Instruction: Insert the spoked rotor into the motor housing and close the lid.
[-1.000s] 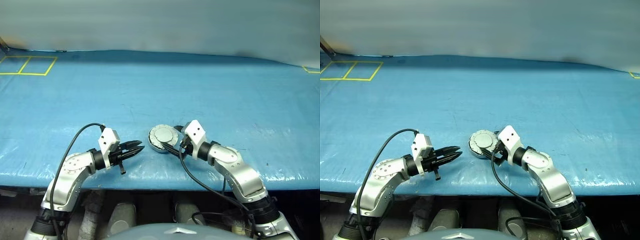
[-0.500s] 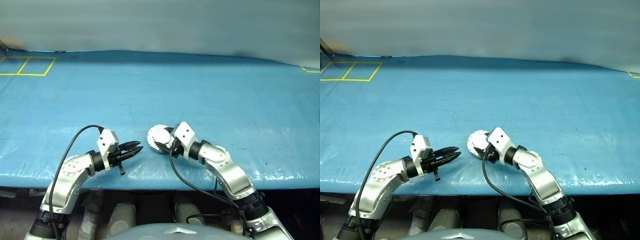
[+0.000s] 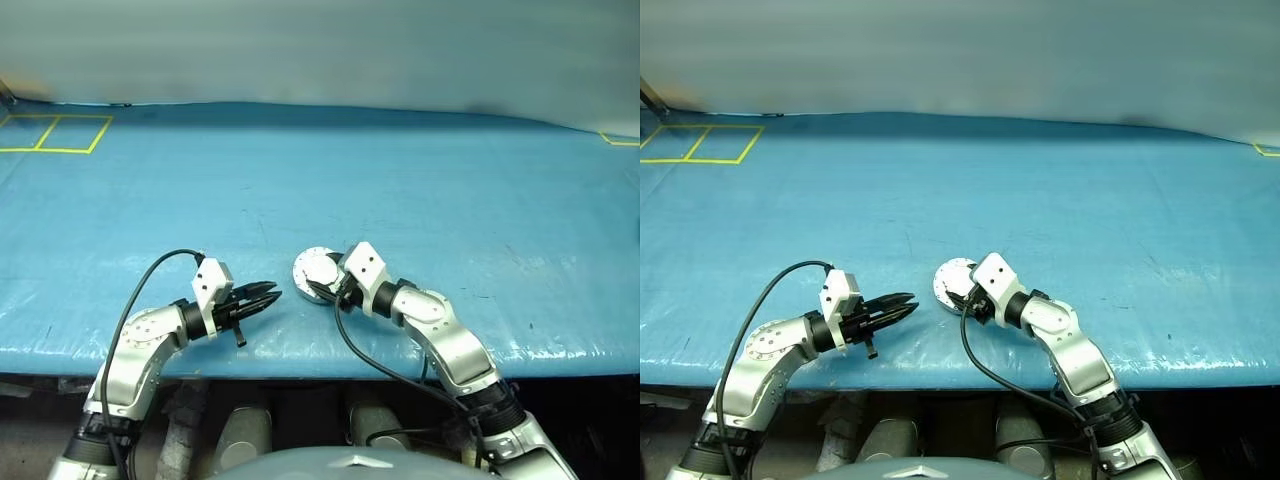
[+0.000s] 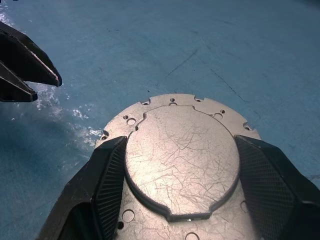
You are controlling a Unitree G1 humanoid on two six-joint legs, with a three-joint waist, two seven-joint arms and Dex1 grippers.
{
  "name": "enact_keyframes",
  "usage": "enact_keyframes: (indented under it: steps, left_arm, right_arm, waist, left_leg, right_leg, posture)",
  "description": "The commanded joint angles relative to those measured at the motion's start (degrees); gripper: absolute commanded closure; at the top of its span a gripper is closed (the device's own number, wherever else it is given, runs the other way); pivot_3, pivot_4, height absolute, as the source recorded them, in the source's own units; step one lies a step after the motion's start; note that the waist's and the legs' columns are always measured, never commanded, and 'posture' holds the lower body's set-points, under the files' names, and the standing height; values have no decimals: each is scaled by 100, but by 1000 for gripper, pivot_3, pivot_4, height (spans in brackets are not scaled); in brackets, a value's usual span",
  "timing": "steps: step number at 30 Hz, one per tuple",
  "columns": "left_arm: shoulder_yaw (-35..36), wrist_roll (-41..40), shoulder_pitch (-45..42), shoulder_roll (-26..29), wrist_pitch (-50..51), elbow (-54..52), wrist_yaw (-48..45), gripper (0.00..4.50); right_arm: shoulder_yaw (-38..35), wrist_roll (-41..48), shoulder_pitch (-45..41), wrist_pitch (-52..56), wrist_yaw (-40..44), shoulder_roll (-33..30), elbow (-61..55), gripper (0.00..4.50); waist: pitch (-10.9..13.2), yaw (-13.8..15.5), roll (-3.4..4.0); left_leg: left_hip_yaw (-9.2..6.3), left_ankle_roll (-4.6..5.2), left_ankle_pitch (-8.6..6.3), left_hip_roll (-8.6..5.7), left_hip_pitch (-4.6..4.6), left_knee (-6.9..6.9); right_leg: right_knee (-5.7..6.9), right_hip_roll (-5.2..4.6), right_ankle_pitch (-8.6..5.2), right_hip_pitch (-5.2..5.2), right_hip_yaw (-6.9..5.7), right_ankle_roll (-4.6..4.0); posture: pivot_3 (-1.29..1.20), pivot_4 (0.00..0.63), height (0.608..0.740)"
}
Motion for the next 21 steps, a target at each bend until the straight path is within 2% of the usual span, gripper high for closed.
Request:
enact_keyframes:
  steps: [1, 10, 14, 21]
  left_arm:
    - [-29, 29, -119, -89, -169, 40, 40, 3664]
    - [-250, 152, -773, -445, -99, 518, 219, 3664]
    - [-344, 169, -933, -572, -40, 682, 205, 4460]
    - [-630, 537, -1094, -716, -99, 938, 387, 4460]
  right_arm:
    - [-12, -136, 198, 164, -71, -81, 276, 1453]
    - [-114, -113, 276, 206, -71, -121, 84, 1453]
    - [-85, -195, 304, 165, -129, -143, 84, 1468]
    - [-97, -222, 454, 150, -196, -212, -43, 1468]
  waist:
    - [-1, 4, -1]
    - [-7, 29, -5]
    - [-7, 23, -5]
    - [-7, 62, -5]
  left_leg:
    - [0, 0, 0, 0, 2, 0]
    - [-1, 0, 0, -6, 10, -1]
    - [-2, 1, -1, -6, 8, -4]
    - [-4, 1, -1, -10, 3, -3]
  right_leg:
    - [0, 0, 0, 2, 0, 0]
    - [-7, -3, 0, 14, 0, 7]
    - [-8, -3, 3, 12, 0, 3]
    - [-11, -6, 2, 12, -1, 5]
  posture:
    - [0, 150, 740]
    - [0, 150, 740]
    - [0, 150, 740]
    - [0, 150, 740]
